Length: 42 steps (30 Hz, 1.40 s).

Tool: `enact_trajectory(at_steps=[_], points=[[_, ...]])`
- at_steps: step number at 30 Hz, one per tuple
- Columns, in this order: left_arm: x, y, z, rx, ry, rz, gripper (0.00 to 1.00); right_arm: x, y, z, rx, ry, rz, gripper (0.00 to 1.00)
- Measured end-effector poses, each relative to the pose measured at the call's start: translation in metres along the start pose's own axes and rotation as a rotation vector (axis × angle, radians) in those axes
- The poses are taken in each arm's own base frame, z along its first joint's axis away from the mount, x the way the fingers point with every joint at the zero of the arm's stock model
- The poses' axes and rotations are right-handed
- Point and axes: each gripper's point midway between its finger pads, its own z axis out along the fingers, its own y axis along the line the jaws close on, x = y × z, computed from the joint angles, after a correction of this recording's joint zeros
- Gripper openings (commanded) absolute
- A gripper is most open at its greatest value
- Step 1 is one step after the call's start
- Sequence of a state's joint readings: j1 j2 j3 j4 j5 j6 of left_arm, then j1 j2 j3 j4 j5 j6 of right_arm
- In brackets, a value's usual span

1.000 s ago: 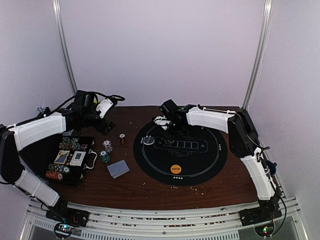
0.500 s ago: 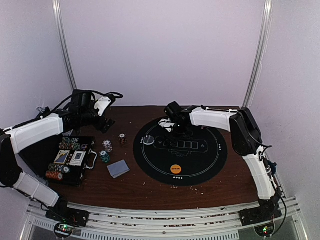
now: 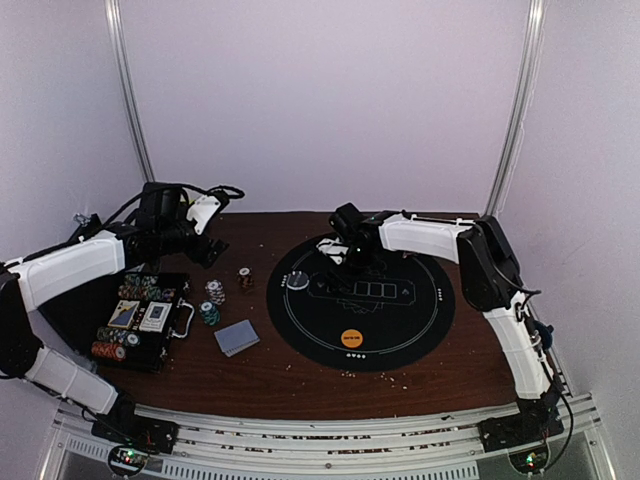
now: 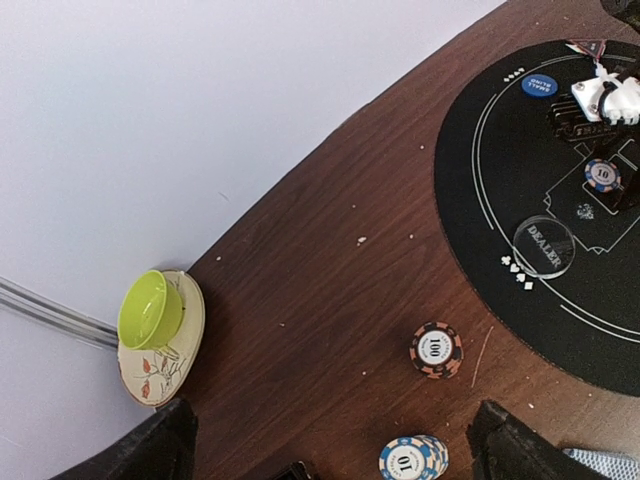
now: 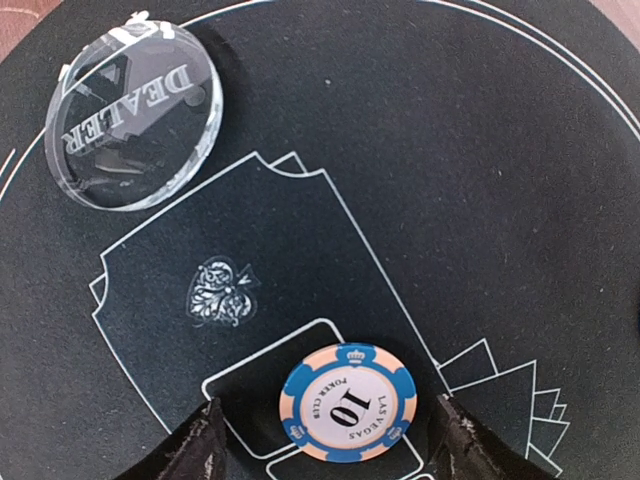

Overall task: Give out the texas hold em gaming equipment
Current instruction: Pick up the pile of poker chips from the poker table mat.

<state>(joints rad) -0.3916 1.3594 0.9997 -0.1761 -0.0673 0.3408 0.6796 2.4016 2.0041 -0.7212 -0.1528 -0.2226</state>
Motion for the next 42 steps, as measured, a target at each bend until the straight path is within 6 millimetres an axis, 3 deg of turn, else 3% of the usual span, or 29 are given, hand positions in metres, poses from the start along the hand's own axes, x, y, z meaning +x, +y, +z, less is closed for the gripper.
enact_trajectory(at_steps=[10,27,42], points=[[-0.005,0.003,-0.003,-0.012,-0.024,-0.008,0.98,0.002,-0.004,0.003,-0.043,-0.007,0.055,0.64],[-0.003,0.002,-0.002,-0.011,-0.023,-0.010,0.98,-0.001,-0.012,0.003,-0.014,-0.018,0.072,0.31],[-0.003,0.002,-0.002,-0.012,-0.023,-0.012,0.98,-0.001,-0.017,0.002,0.003,-0.017,0.073,0.30]])
